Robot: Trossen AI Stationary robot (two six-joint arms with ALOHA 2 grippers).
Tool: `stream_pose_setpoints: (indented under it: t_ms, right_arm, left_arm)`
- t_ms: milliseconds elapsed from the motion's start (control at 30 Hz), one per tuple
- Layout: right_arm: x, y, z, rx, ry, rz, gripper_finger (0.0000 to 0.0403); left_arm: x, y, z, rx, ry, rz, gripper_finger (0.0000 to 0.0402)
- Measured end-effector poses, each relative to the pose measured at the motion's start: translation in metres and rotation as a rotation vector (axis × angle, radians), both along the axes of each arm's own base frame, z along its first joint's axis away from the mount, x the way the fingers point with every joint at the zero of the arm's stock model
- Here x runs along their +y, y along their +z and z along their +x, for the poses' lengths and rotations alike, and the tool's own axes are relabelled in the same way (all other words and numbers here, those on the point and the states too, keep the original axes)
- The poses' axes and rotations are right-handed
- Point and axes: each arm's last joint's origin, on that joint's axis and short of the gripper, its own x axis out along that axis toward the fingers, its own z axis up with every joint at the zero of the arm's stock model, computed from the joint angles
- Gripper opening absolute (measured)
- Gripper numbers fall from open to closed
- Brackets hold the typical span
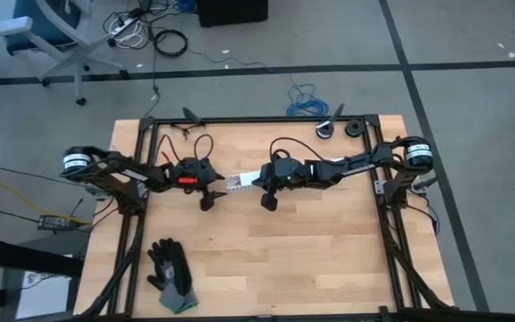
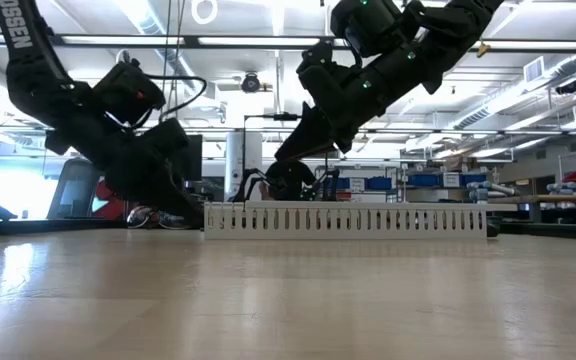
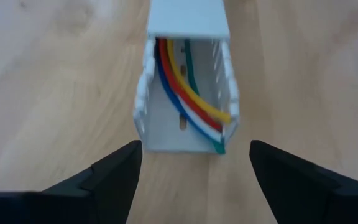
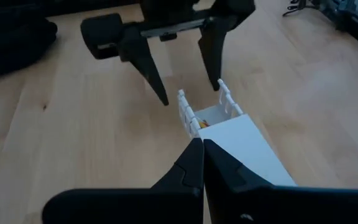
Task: Ziptie cables
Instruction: Close the white cable duct with the cover
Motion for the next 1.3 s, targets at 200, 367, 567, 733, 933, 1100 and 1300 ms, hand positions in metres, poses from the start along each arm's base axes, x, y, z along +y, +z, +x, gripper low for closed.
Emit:
stream_pose_setpoints:
  t_ms: [200,367,567,733,933,1100,1300]
  right_arm:
    - [-0.010,-0.004,-0.003,0.046,-0.035,0.018,0.0000]
    - [-0.013,-0.005,-0.004,0.055,-0.041,0.024,0.0000]
    - [-0.013,-0.005,-0.004,0.055,-0.040,0.024,0.0000]
    - [-0.013,-0.005,-0.004,0.055,-0.040,0.025,0.0000]
    - [-0.013,-0.005,-0.004,0.056,-0.040,0.025,0.0000]
    - [-0.013,-0.006,-0.004,0.063,-0.040,0.026,0.0000]
    - [-0.013,-0.006,-0.004,0.063,-0.040,0.026,0.0000]
  left_arm:
    - [0.001,-0.010,0.004,0.012,-0.003,0.000,0.0290]
    - [0.003,-0.006,0.009,-0.054,-0.004,0.026,0.0283]
    - [0.003,-0.009,0.010,-0.045,-0.018,0.069,0.0282]
    - [0.005,-0.012,0.011,-0.029,0.010,0.086,0.0282]
    - [0.006,-0.010,0.013,-0.055,0.010,0.092,0.0282]
    - [0.007,-0.010,0.013,-0.058,0.031,0.107,0.0282]
    - [0.008,-0.008,0.014,-0.077,0.047,0.122,0.0282]
